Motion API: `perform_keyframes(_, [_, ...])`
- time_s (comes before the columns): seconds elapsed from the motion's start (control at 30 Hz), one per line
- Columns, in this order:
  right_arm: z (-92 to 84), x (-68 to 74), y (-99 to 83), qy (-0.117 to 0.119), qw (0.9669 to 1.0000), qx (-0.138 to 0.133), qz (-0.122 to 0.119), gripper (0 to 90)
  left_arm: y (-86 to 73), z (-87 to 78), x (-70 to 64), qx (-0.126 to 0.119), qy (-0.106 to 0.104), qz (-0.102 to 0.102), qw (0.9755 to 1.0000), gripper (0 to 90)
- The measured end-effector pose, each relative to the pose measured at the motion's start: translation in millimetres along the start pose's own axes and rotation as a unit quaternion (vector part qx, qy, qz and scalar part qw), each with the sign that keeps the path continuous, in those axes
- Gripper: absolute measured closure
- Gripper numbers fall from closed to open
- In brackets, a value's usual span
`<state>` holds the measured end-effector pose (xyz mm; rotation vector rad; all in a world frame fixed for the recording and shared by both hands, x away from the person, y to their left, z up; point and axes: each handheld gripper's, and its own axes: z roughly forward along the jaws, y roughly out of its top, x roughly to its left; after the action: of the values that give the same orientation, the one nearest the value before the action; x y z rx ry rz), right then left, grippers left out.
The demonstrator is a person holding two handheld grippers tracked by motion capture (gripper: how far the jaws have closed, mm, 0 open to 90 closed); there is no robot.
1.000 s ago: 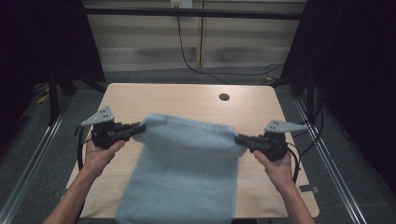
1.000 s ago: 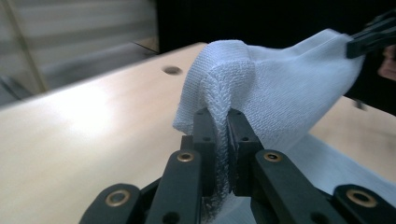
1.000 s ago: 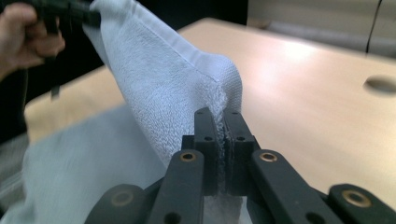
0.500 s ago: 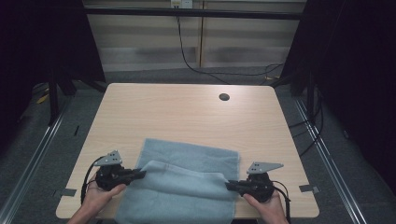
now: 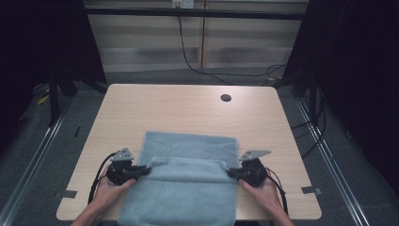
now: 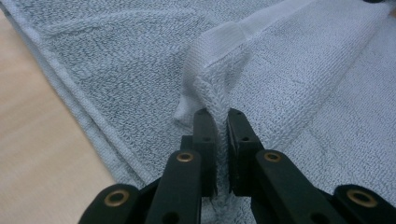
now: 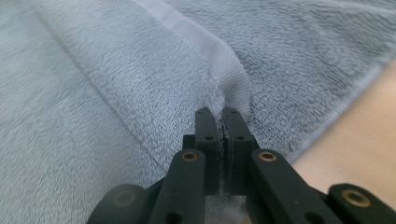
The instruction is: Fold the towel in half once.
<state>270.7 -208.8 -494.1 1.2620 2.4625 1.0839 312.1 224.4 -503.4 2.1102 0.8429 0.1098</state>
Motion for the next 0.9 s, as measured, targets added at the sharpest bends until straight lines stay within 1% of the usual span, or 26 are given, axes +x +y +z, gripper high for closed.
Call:
perform_keyframes(0.03, [4.0,-5.4,5.1,-0.007,1.0000,-0.001,-0.005,86.6,2.7,2.1,2.1,0.000,0.006,0.002,1.0000,84.2])
perform_keyframes(0.1, [9.5,-12.5,12.4,-0.007,1.0000,-0.001,0.005,86.5,8.2,7.3,8.9,-0.003,0.014,-0.002,0.9999,84.2])
perform_keyframes(0.13, [12.9,-16.1,16.9,-0.014,0.9999,-0.001,0.004,86.6,12.3,10.2,13.8,-0.003,0.015,-0.008,0.9999,84.2])
perform_keyframes(0.17, [15.9,-19.3,21.4,-0.019,0.9998,0.002,0.002,86.6,16.1,12.5,18.7,-0.001,0.022,-0.008,0.9997,84.1])
perform_keyframes(0.2, [19.1,-22.6,26.2,-0.020,0.9998,0.004,0.007,86.6,19.4,15.0,23.3,-0.002,0.026,-0.010,0.9996,84.1])
perform_keyframes(0.23, [22.3,-25.9,30.7,-0.025,0.9997,0.004,0.006,86.6,22.1,17.7,27.2,-0.005,0.025,-0.020,0.9995,84.1])
perform_keyframes(0.27, [25.4,-29.0,35.5,-0.032,0.9994,0.008,0.003,86.6,23.3,19.4,30.3,-0.009,0.028,-0.022,0.9993,84.1])
perform_keyframes(0.3, [27.9,-31.7,39.1,-0.035,0.9994,0.009,0.003,86.5,25.5,21.4,35.2,-0.010,0.027,-0.029,0.9991,84.2])
perform_keyframes(0.37, [35.1,-41.0,48.7,-0.040,0.9991,0.010,0.010,86.6,29.6,24.2,39.6,-0.010,0.031,-0.033,0.9989,84.2])
perform_keyframes(0.4, [37.7,-44.4,51.5,-0.038,0.9992,0.007,0.013,86.5,30.4,26.0,41.8,-0.015,0.037,-0.036,0.9986,84.1])
perform_keyframes(0.47, [44.4,-53.1,59.3,-0.043,0.9990,0.004,0.014,86.6,33.8,29.0,47.2,-0.017,0.032,-0.046,0.9983,84.1])
perform_keyframes(0.5, [46.4,-56.0,61.8,-0.047,0.9988,0.002,0.015,86.6,36.9,30.9,50.6,-0.015,0.037,-0.043,0.9983,84.1])
perform_keyframes(0.53, [50.0,-60.4,65.8,-0.047,0.9987,-0.001,0.022,86.6,38.1,32.9,52.4,-0.019,0.039,-0.047,0.9979,84.1])
perform_keyframes(0.63, [56.9,-70.2,72.6,-0.050,0.9981,-0.012,0.033,86.6,42.6,36.8,58.8,-0.020,0.041,-0.050,0.9977,84.2])
perform_keyframes(0.7, [59.9,-74.6,75.9,-0.053,0.9976,-0.015,0.041,86.6,45.1,39.7,62.3,-0.024,0.045,-0.051,0.9974,84.2])
perform_keyframes(0.73, [61.7,-77.0,77.5,-0.053,0.9977,-0.017,0.039,86.6,46.6,40.7,64.0,-0.025,0.046,-0.052,0.9972,84.2])
perform_keyframes(0.77, [63.4,-78.6,79.1,-0.055,0.9974,-0.019,0.044,86.6,48.0,41.8,66.2,-0.026,0.048,-0.051,0.9972,84.1])
perform_keyframes(0.8, [65.3,-80.3,81.3,-0.055,0.9972,-0.021,0.046,86.6,48.9,42.6,68.1,-0.026,0.048,-0.055,0.9970,84.2])
perform_keyframes(0.83, [67.0,-81.3,83.0,-0.056,0.9970,-0.023,0.048,86.6,50.7,44.4,71.0,-0.029,0.051,-0.061,0.9964,84.2])
perform_keyframes(0.87, [69.5,-82.1,86.2,-0.065,0.9966,-0.021,0.046,86.5,52.5,45.2,72.6,-0.026,0.055,-0.060,0.9964,84.2])
perform_keyframes(0.9, [71.3,-82.8,88.0,-0.068,0.9964,-0.022,0.045,86.6,56.0,47.1,74.8,-0.023,0.060,-0.058,0.9962,84.2])
